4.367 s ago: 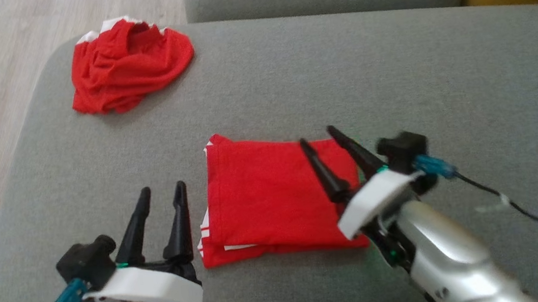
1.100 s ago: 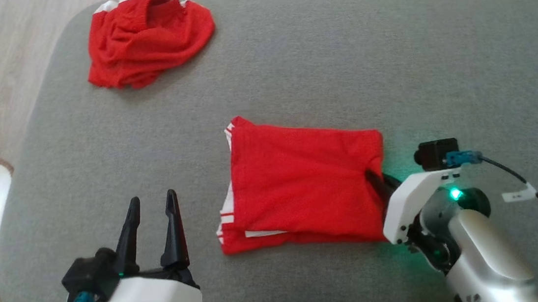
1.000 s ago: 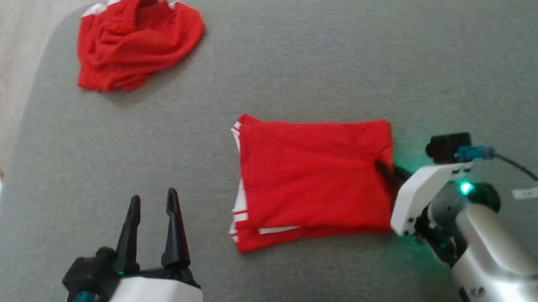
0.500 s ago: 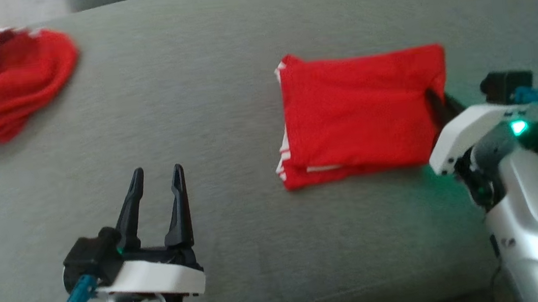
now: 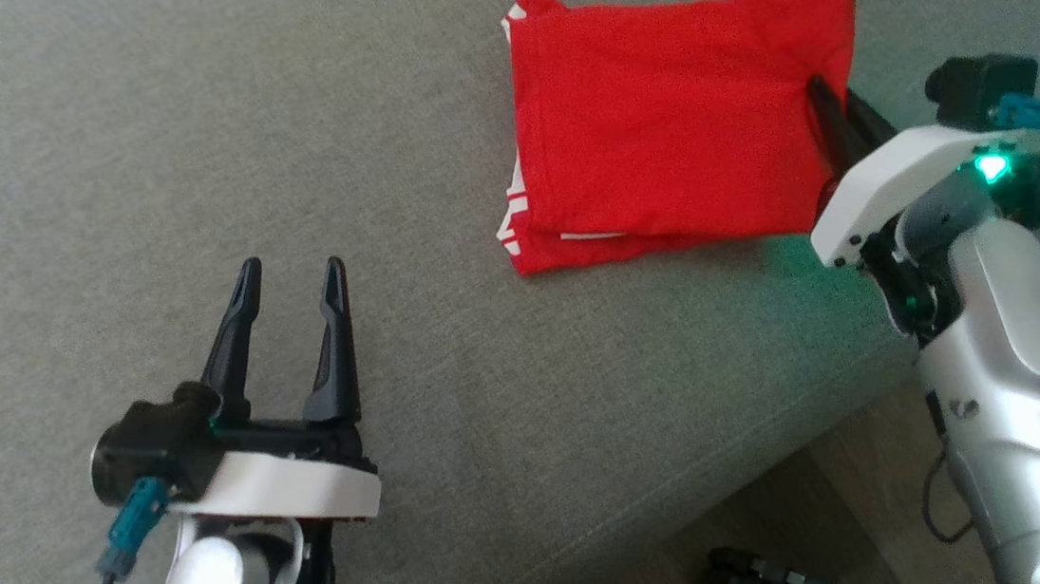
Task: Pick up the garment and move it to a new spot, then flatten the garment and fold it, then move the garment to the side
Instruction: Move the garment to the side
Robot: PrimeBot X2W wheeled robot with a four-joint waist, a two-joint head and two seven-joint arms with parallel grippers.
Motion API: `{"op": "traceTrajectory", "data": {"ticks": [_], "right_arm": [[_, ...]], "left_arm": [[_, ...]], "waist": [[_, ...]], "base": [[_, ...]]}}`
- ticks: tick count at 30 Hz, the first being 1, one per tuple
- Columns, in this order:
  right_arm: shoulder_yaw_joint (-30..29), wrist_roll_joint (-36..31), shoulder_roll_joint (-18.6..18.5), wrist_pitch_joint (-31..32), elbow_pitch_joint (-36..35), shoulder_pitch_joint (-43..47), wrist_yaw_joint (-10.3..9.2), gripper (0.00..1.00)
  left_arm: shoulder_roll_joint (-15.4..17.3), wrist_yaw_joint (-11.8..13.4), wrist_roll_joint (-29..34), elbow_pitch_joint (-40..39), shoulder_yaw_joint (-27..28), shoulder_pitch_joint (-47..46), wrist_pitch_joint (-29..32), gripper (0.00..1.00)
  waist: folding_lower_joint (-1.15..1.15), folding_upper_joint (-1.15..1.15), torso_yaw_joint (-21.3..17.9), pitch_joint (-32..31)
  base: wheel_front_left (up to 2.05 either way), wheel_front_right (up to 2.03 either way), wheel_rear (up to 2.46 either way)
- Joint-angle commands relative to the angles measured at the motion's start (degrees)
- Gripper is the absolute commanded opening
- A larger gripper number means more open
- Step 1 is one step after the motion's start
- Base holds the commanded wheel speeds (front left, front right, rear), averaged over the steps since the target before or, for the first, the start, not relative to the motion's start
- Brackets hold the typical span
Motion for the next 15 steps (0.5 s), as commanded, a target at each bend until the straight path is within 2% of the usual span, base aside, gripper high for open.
{"op": "traceTrajectory", "data": {"ticks": [1, 7, 15], "right_arm": [[0.5, -0.8, 0.4, -1.0, -1.7, -3.0, 0.37, 0.00], [-1.6, -2.9, -0.2, -1.8, 1.3, -7.1, 0.37, 0.00], [-6.8, -8.6, -4.6, -1.8, 8.5, -16.1, 0.37, 0.00]], "left_arm": [[0.7, -0.2, 0.8, -2.2, 1.2, -1.6, 0.2, 1.00], [1.3, 0.2, 0.8, -3.3, 1.5, -2.2, 0.6, 1.00], [1.6, 0.8, 0.8, -5.4, 1.5, -2.4, 0.9, 1.00]], "waist": [[-0.01, 0.00, -0.8, 1.5], [-0.01, 0.00, 2.0, 2.3], [-0.01, 0.00, 6.1, 3.4]], "base": [[0.00, 0.00, 0.00], [0.00, 0.00, 0.00], [0.00, 0.00, 0.00]]}}
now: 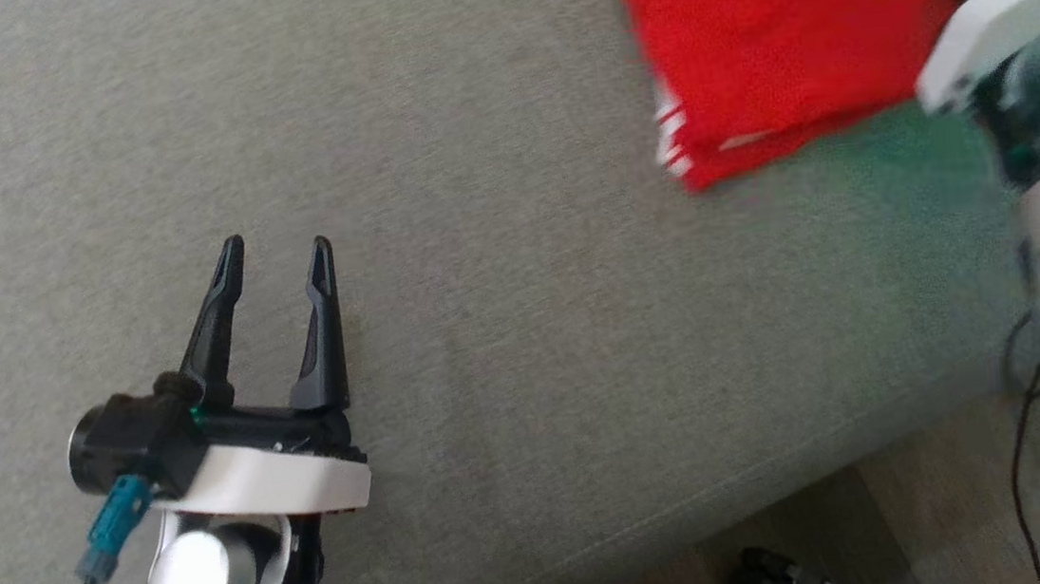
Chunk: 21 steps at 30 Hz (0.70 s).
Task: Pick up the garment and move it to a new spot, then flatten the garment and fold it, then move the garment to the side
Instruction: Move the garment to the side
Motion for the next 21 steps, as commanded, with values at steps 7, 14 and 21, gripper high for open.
{"op": "traceTrajectory", "data": {"ticks": [7, 14, 21], "right_arm": [[-6.5, -9.6, -8.1, -1.3, 6.4, -10.1, 0.37, 0.00], [-8.4, -14.4, -12.6, -0.9, 11.1, -14.5, 0.37, 0.00], [-7.9, -18.8, -14.4, -1.7, 12.0, -16.0, 0.37, 0.00]], "left_arm": [[0.5, 0.4, 0.3, -3.4, 1.0, -2.4, 0.1, 1.00], [0.5, 0.6, 0.3, -4.1, 0.6, -2.8, 0.0, 1.00], [0.5, 1.0, 0.3, -4.4, 0.3, -3.1, -0.2, 1.00]], "waist": [[-0.01, 0.00, 5.3, 2.5], [-0.01, 0.00, 7.4, 4.0], [-0.01, 0.00, 7.8, 5.0]], "base": [[0.00, 0.00, 0.00], [0.00, 0.00, 0.00], [0.00, 0.00, 0.00]]}}
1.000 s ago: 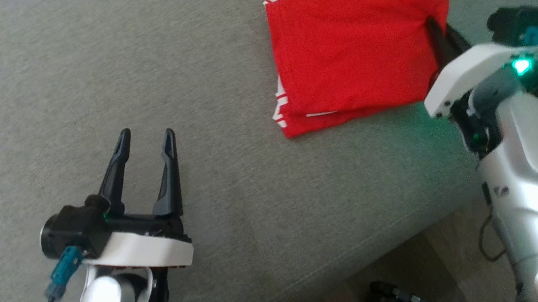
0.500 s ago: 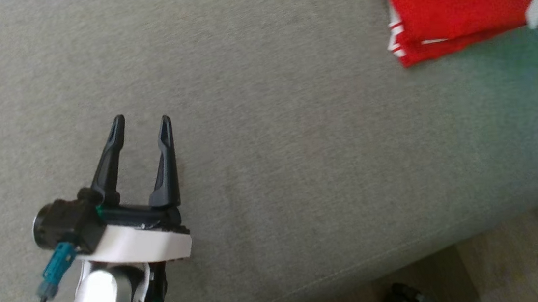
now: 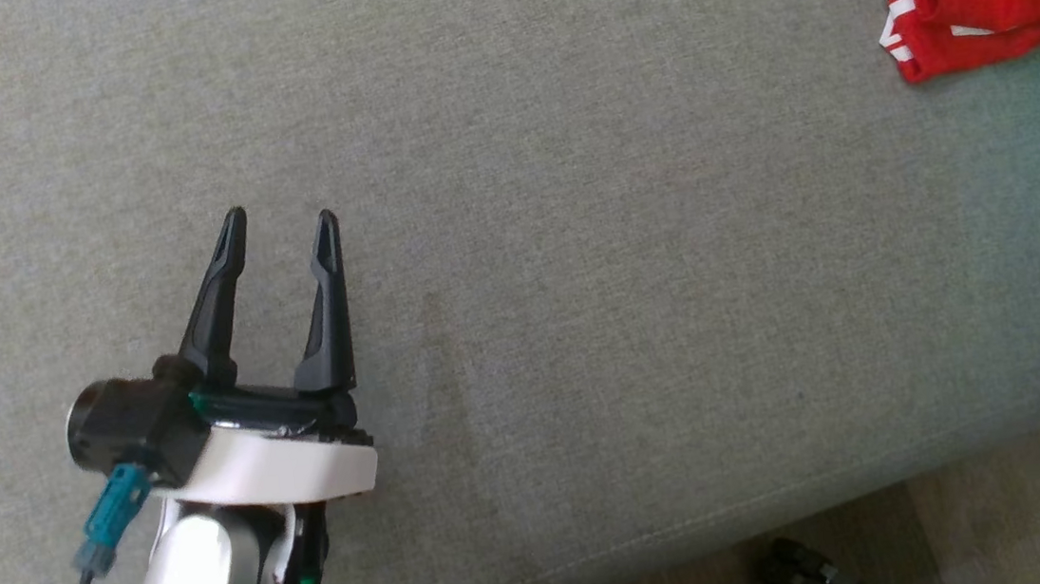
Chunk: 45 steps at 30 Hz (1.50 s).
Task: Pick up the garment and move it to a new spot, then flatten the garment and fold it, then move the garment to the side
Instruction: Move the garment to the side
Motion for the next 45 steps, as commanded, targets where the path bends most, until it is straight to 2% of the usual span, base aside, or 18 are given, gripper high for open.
{"op": "traceTrajectory", "data": {"ticks": [1, 5, 6, 7, 8, 9, 18, 27, 38, 45], "right_arm": [[0.0, -1.2, -1.6, -0.8, -1.6, -1.7, 0.37, 0.00], [-1.3, -5.0, -2.0, -1.5, -2.0, -1.7, 0.37, 0.00], [-2.0, -6.0, -2.0, -1.7, -2.3, -1.6, 0.37, 0.08], [-2.7, -6.9, -1.8, -1.9, -2.5, -1.5, 0.37, 0.29], [-3.2, -7.8, -1.4, -2.2, -2.7, -1.3, 0.37, 0.61], [-3.7, -8.6, -1.0, -2.5, -2.9, -1.1, 0.37, 1.00], [-5.8, -12.2, 2.6, -6.4, -2.5, -0.3, 0.37, 1.00], [-3.6, -11.8, 7.2, -11.5, -1.0, 0.3, 0.37, 1.00], [4.8, -2.9, 14.7, -20.1, 0.1, 7.2, 0.37, 1.00], [10.8, 7.1, 17.5, -22.0, -6.1, 19.4, 0.37, 1.00]], "left_arm": [[0.4, 0.4, 0.3, -2.1, 1.5, -1.5, -0.4, 1.00], [0.3, 0.5, 0.2, -2.0, 1.3, -1.8, -0.6, 1.00], [0.3, 0.5, 0.2, -1.9, 1.3, -1.9, -0.6, 1.00], [0.2, 0.5, 0.1, -1.8, 1.2, -2.0, -0.7, 1.00], [0.2, 0.5, 0.1, -1.7, 1.1, -2.0, -0.7, 1.00], [0.1, 0.5, 0.0, -1.5, 1.1, -2.1, -0.8, 1.00], [-0.1, 0.5, -0.6, -0.7, 0.9, -2.5, -1.3, 1.00], [-0.6, 0.9, -1.8, 1.0, 2.0, -2.2, -2.0, 1.00], [-2.0, 1.9, -4.2, 7.7, 4.9, 0.4, -2.5, 1.00], [-3.2, 2.9, -3.9, 9.6, 6.9, 4.6, -2.5, 1.00]], "waist": [[0.00, 0.00, 0.1, 0.1], [0.00, 0.00, 0.2, 0.4], [0.00, 0.00, 0.3, 0.4], [0.00, 0.00, 0.3, 0.4], [0.00, 0.00, 0.4, 0.4], [0.00, 0.00, 0.4, 0.4], [0.00, 0.00, 1.2, -0.8], [0.00, 0.00, 2.5, -4.8], [0.00, 0.00, 6.1, -14.7], [0.00, 0.00, 8.8, -21.6]], "base": [[0.00, 0.00, 0.00], [0.00, 0.00, 0.00], [0.00, 0.00, 0.00], [0.00, 0.00, 0.00], [0.00, 0.00, 0.00], [0.00, 0.00, 0.00], [0.00, 0.00, 0.00], [0.00, 0.00, 0.00], [0.00, 0.00, 0.00], [0.00, 0.00, 0.00]]}}
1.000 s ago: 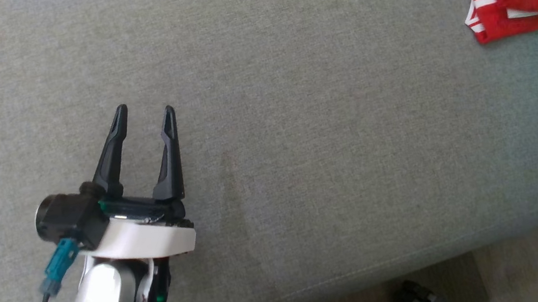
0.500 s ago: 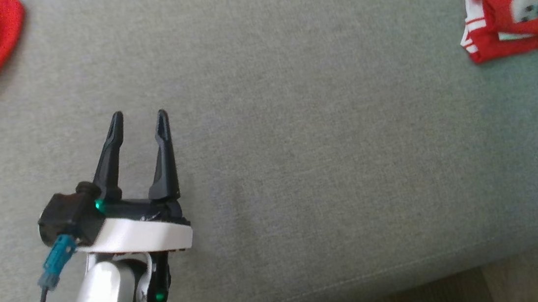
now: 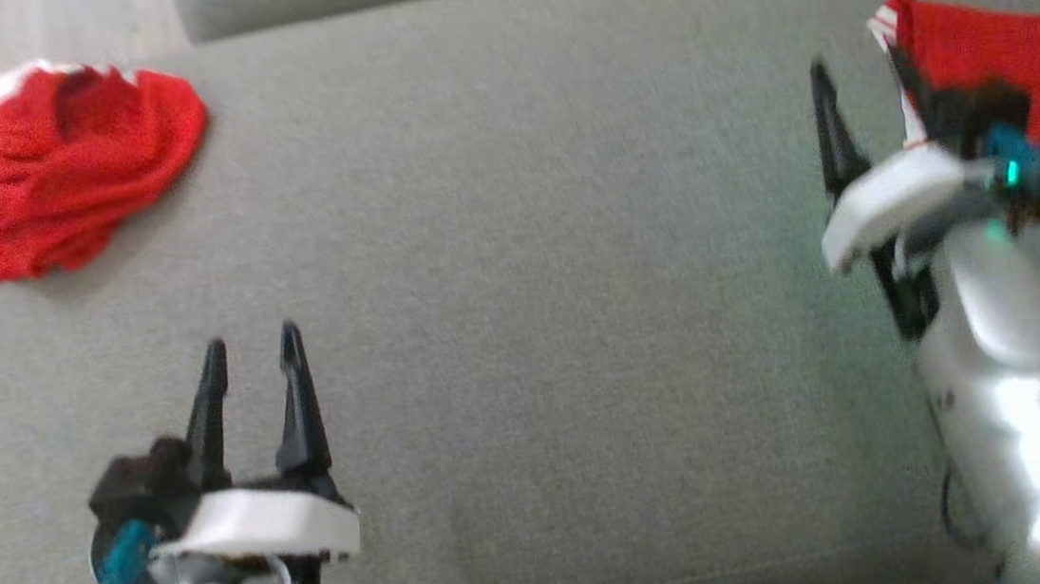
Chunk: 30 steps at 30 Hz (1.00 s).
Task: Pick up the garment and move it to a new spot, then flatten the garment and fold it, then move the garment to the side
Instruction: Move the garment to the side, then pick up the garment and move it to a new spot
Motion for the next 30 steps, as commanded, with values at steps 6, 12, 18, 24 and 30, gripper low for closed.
{"op": "traceTrajectory", "data": {"ticks": [6, 12, 18, 24, 30], "right_arm": [[5.3, 12.2, 1.2, -1.1, -13.2, 15.0, 0.37, 1.00], [8.8, 17.6, 1.3, -0.6, -25.3, 28.4, 0.37, 1.00], [9.1, 18.3, 1.3, -0.3, -32.6, 35.6, 0.37, 1.00], [9.5, 18.1, 1.3, -0.6, -34.8, 38.8, 0.37, 1.00], [10.2, 18.0, 1.3, -0.3, -35.4, 40.1, 0.37, 1.00]], "left_arm": [[-0.4, 1.0, 0.9, 0.6, 2.0, 3.9, -0.7, 1.00], [-0.5, 1.7, 1.5, 1.0, 1.7, 6.9, -0.7, 1.00], [-0.6, 2.2, 2.3, 1.0, 1.7, 8.1, -0.7, 1.00], [-0.6, 2.5, 2.6, 1.0, 1.3, 8.4, -0.7, 1.00], [-0.6, 2.9, 2.6, 0.9, 1.0, 8.7, -0.7, 1.00]], "waist": [[0.00, 0.00, 3.9, -7.8], [0.00, 0.00, 4.9, -10.3], [0.00, 0.00, 5.1, -11.3], [0.00, 0.00, 5.2, -11.8], [0.00, 0.00, 5.2, -12.1]], "base": [[0.00, 0.00, 0.00], [0.00, 0.00, 0.00], [0.00, 0.00, 0.00], [0.00, 0.00, 0.00], [0.00, 0.00, 0.00]]}}
